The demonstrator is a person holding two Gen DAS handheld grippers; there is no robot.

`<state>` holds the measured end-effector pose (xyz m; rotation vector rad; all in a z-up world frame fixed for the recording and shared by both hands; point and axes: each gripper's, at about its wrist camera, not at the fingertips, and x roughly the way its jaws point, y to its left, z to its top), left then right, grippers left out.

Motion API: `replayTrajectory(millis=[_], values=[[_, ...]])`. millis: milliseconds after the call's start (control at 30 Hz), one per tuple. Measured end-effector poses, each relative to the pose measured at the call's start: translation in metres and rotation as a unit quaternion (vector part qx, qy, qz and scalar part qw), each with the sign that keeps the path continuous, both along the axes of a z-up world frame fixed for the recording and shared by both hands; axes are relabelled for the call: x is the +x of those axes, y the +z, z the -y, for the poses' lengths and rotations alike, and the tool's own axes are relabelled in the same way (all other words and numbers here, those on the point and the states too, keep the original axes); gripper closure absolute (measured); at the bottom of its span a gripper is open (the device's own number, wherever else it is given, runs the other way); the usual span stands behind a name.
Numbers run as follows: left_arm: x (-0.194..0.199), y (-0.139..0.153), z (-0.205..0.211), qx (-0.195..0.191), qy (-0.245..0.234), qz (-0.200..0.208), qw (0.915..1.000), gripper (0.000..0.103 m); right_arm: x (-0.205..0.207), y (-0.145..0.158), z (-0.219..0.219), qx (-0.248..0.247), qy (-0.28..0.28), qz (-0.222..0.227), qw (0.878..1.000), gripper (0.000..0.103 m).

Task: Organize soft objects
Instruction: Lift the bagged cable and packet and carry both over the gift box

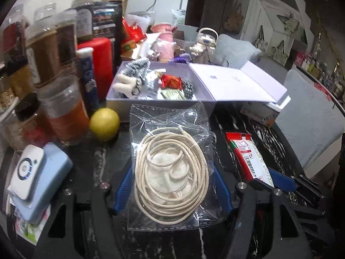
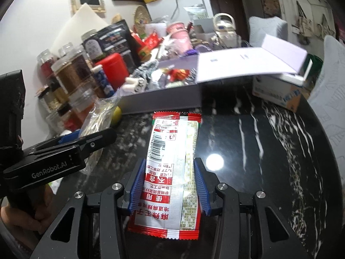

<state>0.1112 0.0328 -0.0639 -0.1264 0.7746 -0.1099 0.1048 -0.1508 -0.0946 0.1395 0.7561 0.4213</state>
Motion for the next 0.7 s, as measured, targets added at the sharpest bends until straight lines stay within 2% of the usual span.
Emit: replayTrajectory(millis=[200, 433, 700], values=[[-0.007, 0.029, -0.019, -0.012, 0.009, 0.031, 0.9994, 0.037, -0.004, 0.029, -0.013, 0.009, 0.014, 0.029, 0.999, 0.059], [-0.014, 0.069, -0.030, -0.008, 0.019, 0.090, 0.9957, 0.037, -0.006, 0.070, -0.023, 0.010, 0.032, 0.081, 0.996, 0.059], [0.002, 0.103, -0.031, 0.005, 0.016, 0.148, 0.9889, 0.037, 0.007, 0.116, -0.027, -0.004, 0.041, 0.145, 0.989, 0.059]])
